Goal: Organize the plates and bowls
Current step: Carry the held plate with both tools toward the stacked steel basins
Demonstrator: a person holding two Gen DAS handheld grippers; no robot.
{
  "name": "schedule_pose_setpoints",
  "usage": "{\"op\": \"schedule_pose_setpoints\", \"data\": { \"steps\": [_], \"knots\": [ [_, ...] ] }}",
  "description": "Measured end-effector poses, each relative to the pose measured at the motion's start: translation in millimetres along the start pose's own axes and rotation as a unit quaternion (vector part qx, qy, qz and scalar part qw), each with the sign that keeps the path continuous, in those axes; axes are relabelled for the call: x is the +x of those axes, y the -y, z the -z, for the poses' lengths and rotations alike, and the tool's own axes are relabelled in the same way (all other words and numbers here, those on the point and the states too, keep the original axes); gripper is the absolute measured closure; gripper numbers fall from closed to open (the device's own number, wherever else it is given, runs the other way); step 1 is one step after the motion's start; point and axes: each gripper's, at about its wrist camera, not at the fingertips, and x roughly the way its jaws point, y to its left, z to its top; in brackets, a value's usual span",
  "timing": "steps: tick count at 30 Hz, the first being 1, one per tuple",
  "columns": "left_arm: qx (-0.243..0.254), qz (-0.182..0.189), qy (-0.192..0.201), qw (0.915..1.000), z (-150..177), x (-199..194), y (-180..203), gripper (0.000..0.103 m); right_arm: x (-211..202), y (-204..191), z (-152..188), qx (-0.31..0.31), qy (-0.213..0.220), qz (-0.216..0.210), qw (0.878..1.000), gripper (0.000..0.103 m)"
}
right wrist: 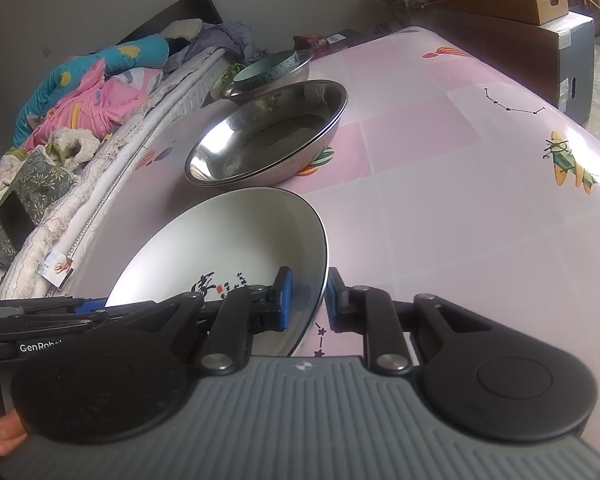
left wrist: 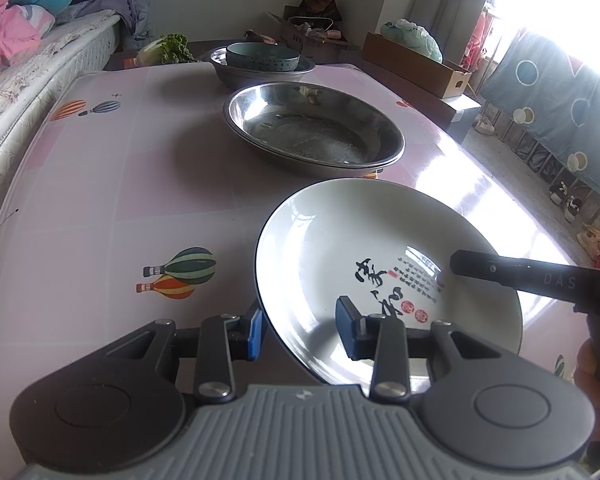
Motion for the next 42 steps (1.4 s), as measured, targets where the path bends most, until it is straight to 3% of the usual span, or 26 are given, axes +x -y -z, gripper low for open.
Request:
{"op": "schedule_pose_setpoints", "data": {
  "steps": [24,42],
  "knots": [
    [0.008,0.002,-0.004,1.0,4,8,1,0.066,5,5,3,0.008,-0.004,0.001,1.0,0.086],
    [0.021,-0.003,0.0,0.9998,1,12,5,0.057,4,10,7,0.013,0.002,-0.008,1.0,0.086]
  ]
}}
